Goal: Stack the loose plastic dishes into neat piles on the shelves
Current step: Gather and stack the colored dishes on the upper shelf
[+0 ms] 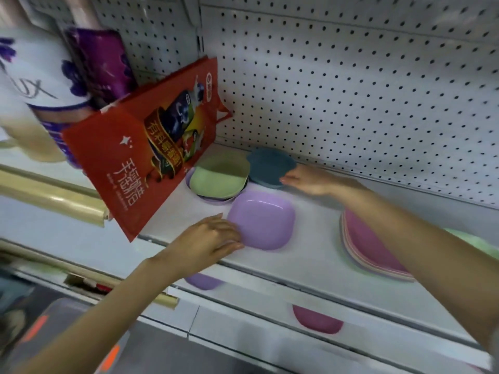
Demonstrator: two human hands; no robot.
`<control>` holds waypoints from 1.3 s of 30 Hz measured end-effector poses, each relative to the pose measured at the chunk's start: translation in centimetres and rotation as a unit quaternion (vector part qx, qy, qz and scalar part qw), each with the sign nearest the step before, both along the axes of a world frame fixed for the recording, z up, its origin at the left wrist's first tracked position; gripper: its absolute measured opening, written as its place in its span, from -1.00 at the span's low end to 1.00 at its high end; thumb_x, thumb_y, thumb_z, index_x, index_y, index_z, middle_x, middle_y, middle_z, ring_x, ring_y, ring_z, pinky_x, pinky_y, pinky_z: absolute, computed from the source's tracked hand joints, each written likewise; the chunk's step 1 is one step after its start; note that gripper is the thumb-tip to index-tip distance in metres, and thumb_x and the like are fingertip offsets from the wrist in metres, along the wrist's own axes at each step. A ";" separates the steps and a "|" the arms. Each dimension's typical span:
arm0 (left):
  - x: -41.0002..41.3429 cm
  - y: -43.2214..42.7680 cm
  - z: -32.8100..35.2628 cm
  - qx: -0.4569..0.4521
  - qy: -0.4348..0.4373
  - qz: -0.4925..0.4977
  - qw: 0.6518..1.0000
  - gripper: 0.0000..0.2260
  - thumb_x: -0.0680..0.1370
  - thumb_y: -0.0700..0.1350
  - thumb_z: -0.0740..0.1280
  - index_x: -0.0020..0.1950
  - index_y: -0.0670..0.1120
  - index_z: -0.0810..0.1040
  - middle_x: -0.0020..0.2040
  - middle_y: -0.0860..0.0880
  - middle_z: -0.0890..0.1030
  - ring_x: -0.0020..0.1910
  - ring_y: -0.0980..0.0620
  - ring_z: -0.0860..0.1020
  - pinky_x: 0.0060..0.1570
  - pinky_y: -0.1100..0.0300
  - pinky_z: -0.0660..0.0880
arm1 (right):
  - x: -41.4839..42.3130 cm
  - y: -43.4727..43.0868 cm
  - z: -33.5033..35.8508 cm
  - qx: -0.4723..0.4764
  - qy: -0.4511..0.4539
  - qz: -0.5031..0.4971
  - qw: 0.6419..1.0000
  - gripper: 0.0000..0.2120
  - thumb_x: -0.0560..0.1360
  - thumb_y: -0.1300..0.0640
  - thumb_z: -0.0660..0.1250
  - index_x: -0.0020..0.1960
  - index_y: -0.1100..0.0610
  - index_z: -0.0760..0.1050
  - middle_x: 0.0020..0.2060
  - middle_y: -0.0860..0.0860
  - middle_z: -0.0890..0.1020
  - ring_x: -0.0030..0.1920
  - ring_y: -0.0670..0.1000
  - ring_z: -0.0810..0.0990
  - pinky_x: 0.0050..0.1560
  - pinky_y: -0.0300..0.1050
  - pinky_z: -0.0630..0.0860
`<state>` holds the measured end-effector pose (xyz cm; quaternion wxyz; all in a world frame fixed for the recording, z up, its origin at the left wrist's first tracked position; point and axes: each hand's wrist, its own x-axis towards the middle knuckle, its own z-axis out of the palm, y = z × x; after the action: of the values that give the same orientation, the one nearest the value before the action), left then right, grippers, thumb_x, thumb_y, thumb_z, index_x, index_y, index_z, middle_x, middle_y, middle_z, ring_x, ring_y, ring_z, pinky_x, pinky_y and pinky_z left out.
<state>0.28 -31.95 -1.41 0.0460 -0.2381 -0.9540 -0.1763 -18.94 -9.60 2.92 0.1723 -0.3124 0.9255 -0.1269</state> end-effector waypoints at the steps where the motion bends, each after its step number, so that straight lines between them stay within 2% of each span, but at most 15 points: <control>1: 0.2 -0.2 -0.1 -0.003 0.010 -0.010 1.000 -0.66 0.54 0.09 0.17 0.00 -0.08 0.65 0.00 0.03 0.68 -0.01 0.04 0.62 0.19 0.12 0.40 | -0.1 0.1 -0.1 0.004 0.001 0.001 1.000 -0.62 0.61 -0.04 0.10 -0.33 0.09 0.33 -0.36 0.01 0.40 -0.29 0.02 0.38 -0.17 -0.08 0.28; 3: 0.8 -0.6 0.0 -0.005 0.015 -0.024 1.000 -0.69 0.51 0.07 0.21 -0.09 -0.08 0.67 -0.06 0.03 0.68 -0.08 0.04 0.63 0.22 0.16 0.34 | 0.3 0.6 -0.2 0.017 -0.002 0.007 1.000 -0.59 0.59 -0.06 0.14 -0.37 0.10 0.27 -0.42 0.00 0.33 -0.36 -0.01 0.30 -0.22 -0.08 0.23; 6: 1.5 -0.8 0.2 0.010 -0.009 -0.021 1.000 -0.69 0.48 0.13 0.24 -0.11 -0.06 0.66 -0.08 0.06 0.68 -0.08 0.03 0.62 0.19 0.18 0.36 | 1.3 1.7 -0.4 0.046 -0.001 0.023 0.999 -0.63 0.55 -0.08 0.23 -0.35 0.09 0.39 -0.42 -0.02 0.41 -0.36 -0.03 0.34 -0.26 -0.10 0.25; 8: 1.6 -0.8 0.1 0.022 -0.015 -0.017 0.999 -0.69 0.48 0.13 0.25 -0.10 -0.06 0.66 -0.08 0.07 0.67 -0.05 0.02 0.60 0.07 0.15 0.45 | 1.6 2.2 -0.4 0.042 0.000 0.036 0.998 -0.76 0.51 -0.06 0.31 -0.23 0.07 0.56 -0.33 -0.05 0.58 -0.29 -0.07 0.48 -0.17 -0.14 0.38; 11: 1.6 -0.7 -0.4 0.048 -0.003 -0.015 0.999 -0.73 0.49 0.06 0.25 -0.16 -0.08 0.66 -0.16 0.05 0.67 -0.15 0.01 0.61 -0.11 0.10 0.57 | 2.0 2.2 -0.8 0.029 0.021 0.049 0.998 -0.88 0.45 0.07 0.40 -0.09 0.10 0.65 -0.17 -0.07 0.69 -0.14 -0.06 0.61 0.01 -0.10 0.49; 13: 1.9 -0.5 0.0 0.112 -0.006 0.014 0.994 -0.76 0.48 0.03 0.28 -0.16 -0.08 0.67 -0.19 0.06 0.67 -0.19 0.08 0.61 -0.09 0.16 0.56 | 2.5 2.1 -1.3 0.029 0.048 0.048 0.997 -0.89 0.44 0.14 0.40 -0.07 0.14 0.64 -0.14 -0.04 0.68 -0.12 -0.03 0.60 0.01 -0.10 0.49; 16: 2.1 -0.5 1.8 0.231 -0.012 0.091 0.969 -0.93 0.44 -0.11 0.45 -0.19 -0.10 0.68 -0.26 0.10 0.66 -0.24 0.21 0.58 -0.15 0.39 0.46 | 3.0 2.2 -1.6 0.013 0.100 0.017 0.995 -0.91 0.48 0.11 0.34 -0.07 0.08 0.61 -0.14 -0.04 0.64 -0.11 0.00 0.55 -0.08 -0.14 0.42; 20: 1.4 -0.5 4.4 0.366 -0.017 0.185 0.912 -0.92 0.41 -0.26 0.45 -0.26 -0.11 0.66 -0.33 0.07 0.66 -0.35 0.20 0.54 -0.26 0.34 0.48 | 3.8 2.9 1.1 -0.085 0.145 -0.050 0.984 -0.94 0.50 0.06 0.33 -0.10 0.03 0.56 -0.16 -0.02 0.62 -0.12 0.04 0.56 -0.05 -0.07 0.45; 22: 1.1 -0.1 5.7 0.414 -0.007 0.199 0.888 -0.93 0.40 -0.30 0.44 -0.24 -0.16 0.65 -0.39 0.14 0.64 -0.37 0.21 0.53 -0.31 0.41 0.46 | 5.1 3.7 3.2 -0.169 0.143 -0.088 0.971 -0.97 0.46 0.11 0.38 -0.13 0.06 0.55 -0.20 -0.03 0.61 -0.15 -0.02 0.54 -0.08 -0.11 0.43; 24: 0.8 0.9 7.1 0.450 -0.008 0.191 0.872 -0.91 0.39 -0.32 0.43 -0.25 -0.15 0.63 -0.42 0.17 0.63 -0.37 0.21 0.54 -0.31 0.43 0.48 | 6.9 5.1 5.1 -0.251 0.130 -0.111 0.953 -0.90 0.43 0.17 0.42 -0.21 0.10 0.51 -0.29 -0.04 0.56 -0.21 -0.04 0.50 -0.14 -0.15 0.38; 27: 0.2 3.2 8.6 0.450 -0.008 0.157 0.879 -0.86 0.39 -0.30 0.44 -0.30 -0.08 0.61 -0.40 0.16 0.63 -0.35 0.21 0.56 -0.30 0.42 0.50 | 9.6 8.6 6.7 -0.340 0.084 -0.120 0.929 -0.77 0.41 0.25 0.45 -0.31 0.06 0.44 -0.38 -0.04 0.54 -0.29 -0.07 0.47 -0.21 -0.23 0.38; 30: -0.5 6.1 9.4 0.444 -0.010 0.118 0.888 -0.83 0.39 -0.32 0.44 -0.31 -0.08 0.59 -0.42 0.19 0.62 -0.39 0.24 0.55 -0.32 0.45 0.48 | 11.7 13.1 7.3 -0.374 0.085 -0.140 0.913 -0.77 0.41 0.29 0.43 -0.30 0.05 0.45 -0.45 -0.13 0.57 -0.33 -0.09 0.49 -0.25 -0.27 0.42; 33: -1.4 9.3 9.9 0.445 -0.018 0.081 0.892 -0.79 0.39 -0.36 0.43 -0.32 -0.07 0.59 -0.43 0.21 0.62 -0.41 0.28 0.55 -0.31 0.46 0.48 | 13.5 18.4 7.5 -0.403 0.098 -0.182 0.891 -0.82 0.44 0.33 0.38 -0.23 0.10 0.47 -0.40 -0.19 0.61 -0.33 -0.17 0.53 -0.21 -0.28 0.47; 36: -2.1 13.1 10.1 0.435 -0.023 0.039 0.899 -0.76 0.40 -0.37 0.42 -0.32 -0.03 0.59 -0.43 0.24 0.61 -0.41 0.31 0.55 -0.28 0.49 0.47 | 15.6 23.8 7.6 -0.426 0.108 -0.242 0.865 -0.77 0.45 0.34 0.37 -0.13 0.01 0.51 -0.34 -0.19 0.67 -0.30 -0.20 0.59 -0.18 -0.32 0.50; 39: -2.8 16.9 10.3 0.421 -0.033 0.007 0.907 -0.74 0.42 -0.36 0.41 -0.32 -0.01 0.58 -0.43 0.27 0.60 -0.40 0.34 0.55 -0.27 0.50 0.45 | 17.6 27.9 7.1 -0.402 0.107 -0.251 0.874 -0.71 0.41 0.31 0.40 -0.23 -0.10 0.55 -0.33 -0.19 0.66 -0.29 -0.22 0.60 -0.18 -0.39 0.49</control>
<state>-2.53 -15.03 8.89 0.1117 -0.1836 -0.7939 -0.5688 -1.35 18.26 10.04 -0.1057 -0.1233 0.8545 -0.4933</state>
